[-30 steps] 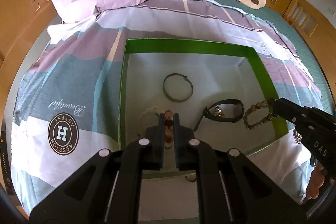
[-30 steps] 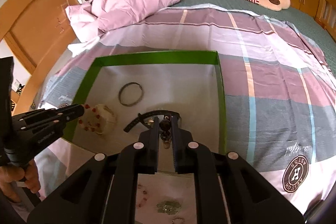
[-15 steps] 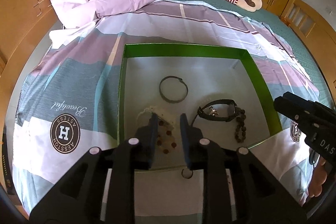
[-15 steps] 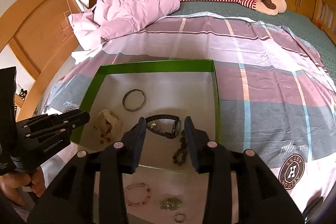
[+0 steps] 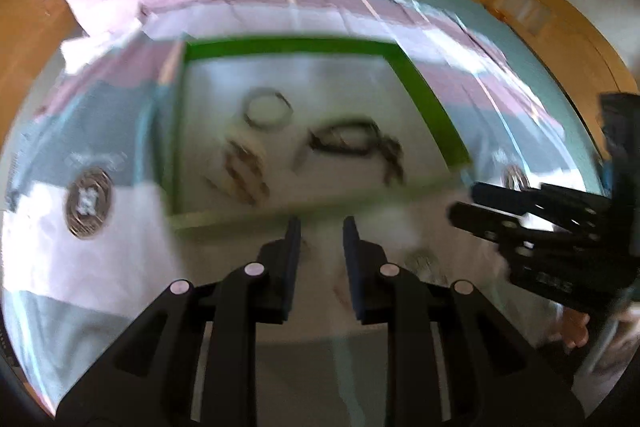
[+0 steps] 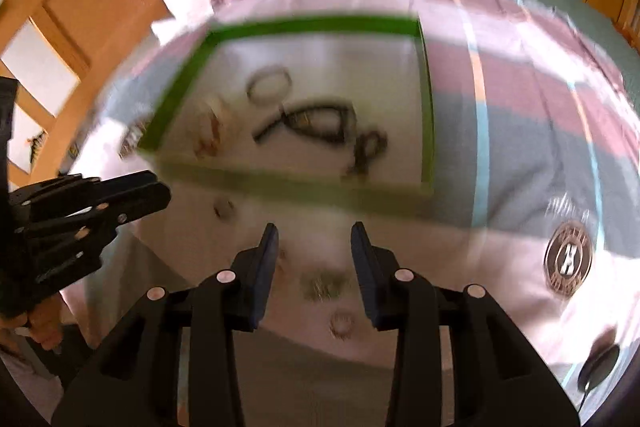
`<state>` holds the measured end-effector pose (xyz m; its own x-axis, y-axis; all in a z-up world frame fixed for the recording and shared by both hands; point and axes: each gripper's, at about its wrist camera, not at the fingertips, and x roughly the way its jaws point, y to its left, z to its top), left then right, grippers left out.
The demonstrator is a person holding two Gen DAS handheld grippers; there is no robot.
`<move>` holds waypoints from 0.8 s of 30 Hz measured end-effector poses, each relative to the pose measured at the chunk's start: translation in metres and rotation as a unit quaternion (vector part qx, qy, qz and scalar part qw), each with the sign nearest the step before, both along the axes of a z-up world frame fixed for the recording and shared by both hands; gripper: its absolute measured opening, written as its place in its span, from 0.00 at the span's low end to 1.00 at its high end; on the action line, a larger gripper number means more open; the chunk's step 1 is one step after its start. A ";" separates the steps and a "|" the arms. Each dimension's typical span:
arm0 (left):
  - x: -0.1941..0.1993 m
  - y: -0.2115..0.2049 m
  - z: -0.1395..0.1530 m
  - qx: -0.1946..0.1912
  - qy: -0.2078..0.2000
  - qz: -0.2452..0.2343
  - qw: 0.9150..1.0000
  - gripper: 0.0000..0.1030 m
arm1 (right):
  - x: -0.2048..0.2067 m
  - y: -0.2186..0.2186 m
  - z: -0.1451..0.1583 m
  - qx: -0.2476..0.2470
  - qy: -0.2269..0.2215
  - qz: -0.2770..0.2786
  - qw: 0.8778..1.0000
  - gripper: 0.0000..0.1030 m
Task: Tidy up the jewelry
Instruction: 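Close the right tool on the green brooch while the left tool grips the pink bead bracelet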
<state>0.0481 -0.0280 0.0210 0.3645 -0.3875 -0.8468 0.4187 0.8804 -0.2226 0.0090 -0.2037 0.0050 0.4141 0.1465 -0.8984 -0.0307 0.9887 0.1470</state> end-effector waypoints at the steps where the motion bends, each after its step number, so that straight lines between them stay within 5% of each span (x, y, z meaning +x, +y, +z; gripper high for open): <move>1: -0.004 -0.003 -0.008 0.004 0.009 -0.007 1.000 0.21 | -0.001 0.000 -0.006 -0.005 0.008 -0.002 1.000 0.35; 12: -0.005 -0.035 -0.072 0.078 0.055 -0.029 0.995 0.22 | -0.009 0.008 -0.042 -0.024 0.071 0.028 0.997 0.35; 24: -0.011 -0.053 -0.090 0.110 0.051 -0.042 0.992 0.23 | -0.008 0.015 -0.053 -0.033 0.087 0.039 0.995 0.35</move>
<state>0.0374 -0.0814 -0.0689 0.2466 -0.2144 -0.9451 0.4771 0.8757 -0.0741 0.0008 -0.1883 -0.0480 0.2401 0.1102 -0.9645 -0.0883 0.9919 0.0914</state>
